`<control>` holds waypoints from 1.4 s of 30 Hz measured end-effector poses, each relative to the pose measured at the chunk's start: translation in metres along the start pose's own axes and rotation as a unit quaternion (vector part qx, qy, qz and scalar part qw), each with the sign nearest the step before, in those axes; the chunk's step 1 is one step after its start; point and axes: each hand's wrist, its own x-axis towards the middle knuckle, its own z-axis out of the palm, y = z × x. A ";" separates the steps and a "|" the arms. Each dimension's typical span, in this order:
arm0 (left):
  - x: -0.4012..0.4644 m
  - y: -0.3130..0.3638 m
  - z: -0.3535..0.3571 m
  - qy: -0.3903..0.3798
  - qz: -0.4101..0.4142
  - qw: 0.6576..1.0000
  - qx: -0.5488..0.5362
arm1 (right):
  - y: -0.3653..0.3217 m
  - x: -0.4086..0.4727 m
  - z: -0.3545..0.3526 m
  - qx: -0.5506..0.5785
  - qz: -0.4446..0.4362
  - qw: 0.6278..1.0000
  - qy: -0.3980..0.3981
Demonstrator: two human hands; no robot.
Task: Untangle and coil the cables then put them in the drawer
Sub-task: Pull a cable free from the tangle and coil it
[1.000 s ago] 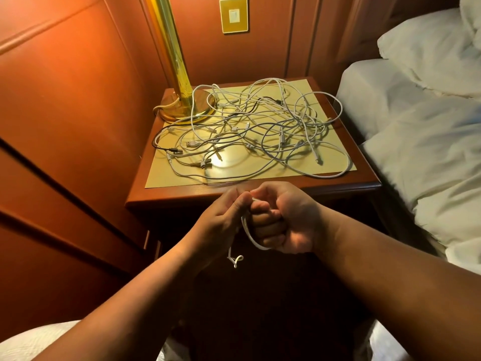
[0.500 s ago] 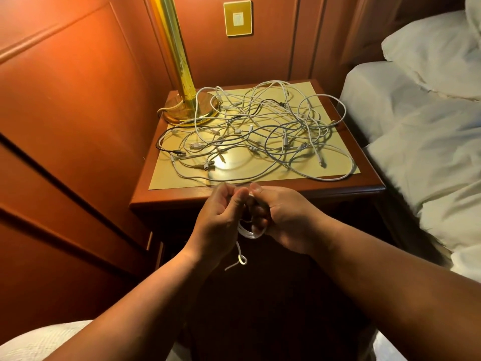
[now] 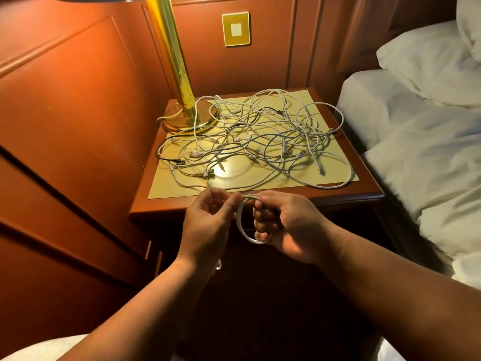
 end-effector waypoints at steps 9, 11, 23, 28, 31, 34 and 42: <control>-0.010 0.003 0.011 0.002 -0.005 1.000 0.023 | -0.006 0.006 -0.005 -0.010 -0.058 0.998 -0.004; -0.009 0.004 0.012 0.000 -0.063 0.997 -0.047 | -0.006 0.007 -0.007 -0.058 -0.064 0.996 -0.019; -0.003 0.007 0.007 -0.108 -0.191 0.964 -0.149 | -0.002 0.007 0.000 -0.360 -0.141 0.921 0.052; -0.006 0.006 0.007 -0.054 -0.110 0.992 -0.007 | -0.004 0.002 0.001 -0.356 -0.135 0.921 0.087; -0.003 0.004 0.003 -0.044 -0.057 0.989 0.131 | -0.004 -0.001 0.002 -0.415 -0.177 0.888 0.086; -0.002 0.003 0.003 -0.048 -0.049 0.980 0.186 | -0.002 0.000 -0.001 -0.469 -0.206 0.853 0.095; -0.001 0.014 0.004 -0.069 -0.195 0.967 -0.149 | -0.014 0.000 -0.012 -0.527 -0.234 0.812 0.091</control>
